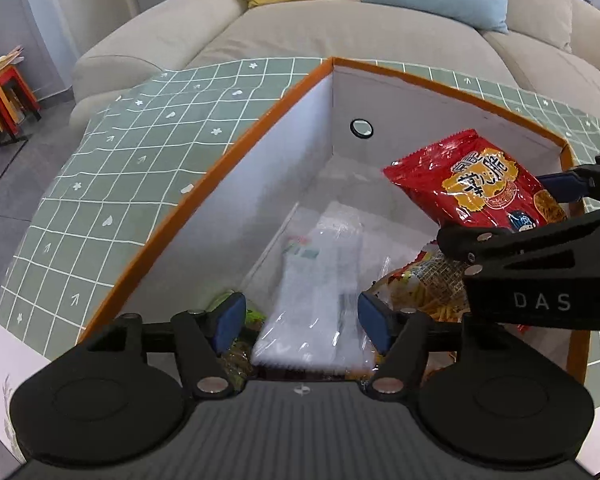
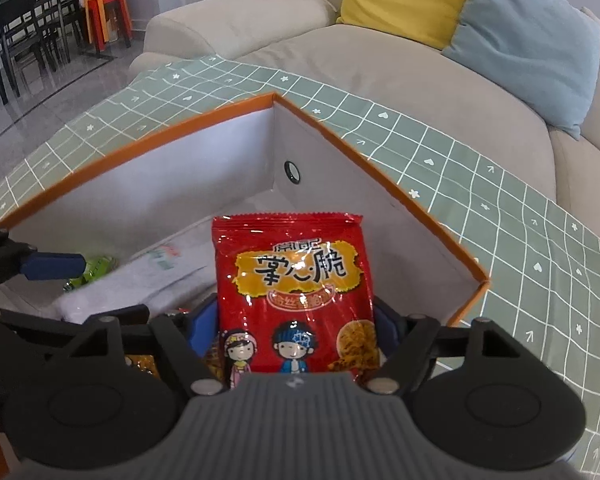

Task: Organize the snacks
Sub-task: 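Open both tools to drop the white packet and crisp bag into the box, then withdraw both tools from the box toward the green sausage and candy packet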

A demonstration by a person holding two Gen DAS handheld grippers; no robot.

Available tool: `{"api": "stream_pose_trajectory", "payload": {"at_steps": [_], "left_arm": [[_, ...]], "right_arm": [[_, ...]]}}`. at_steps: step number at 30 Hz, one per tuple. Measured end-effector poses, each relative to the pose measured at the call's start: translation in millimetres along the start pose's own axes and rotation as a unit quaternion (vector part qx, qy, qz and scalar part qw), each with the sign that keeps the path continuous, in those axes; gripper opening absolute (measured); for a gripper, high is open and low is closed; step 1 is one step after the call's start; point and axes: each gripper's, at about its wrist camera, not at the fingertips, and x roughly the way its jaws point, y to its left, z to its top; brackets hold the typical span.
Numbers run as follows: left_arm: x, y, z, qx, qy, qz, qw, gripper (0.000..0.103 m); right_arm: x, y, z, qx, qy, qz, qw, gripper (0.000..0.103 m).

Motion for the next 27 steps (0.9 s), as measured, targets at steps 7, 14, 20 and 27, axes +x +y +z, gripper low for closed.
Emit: {"api": "stream_pose_trajectory", "payload": {"at_steps": [7, 14, 20, 27], "left_arm": [[-16.5, 1.7, -10.6, -0.031, -0.033, -0.011, 0.9989, 0.082], [-38.4, -4.9, -24.7, -0.053, -0.074, -0.018, 0.9957, 0.082], [-63.3, -12.4, -38.9, -0.058, -0.12, -0.027, 0.9908, 0.082], [-85.5, -28.8, -49.9, -0.045, -0.16, -0.034, 0.9855, 0.082]], "right_arm": [[-24.9, 1.8, -2.7, 0.015, -0.028, -0.001, 0.999, 0.077], [-58.0, -3.6, -13.8, 0.043, -0.069, -0.015, 0.997, 0.088], [-89.1, -11.0, -34.9, 0.068, -0.093, -0.024, 0.993, 0.088], [-122.5, -19.8, -71.4, 0.088, -0.116, -0.036, 0.989, 0.089]]}}
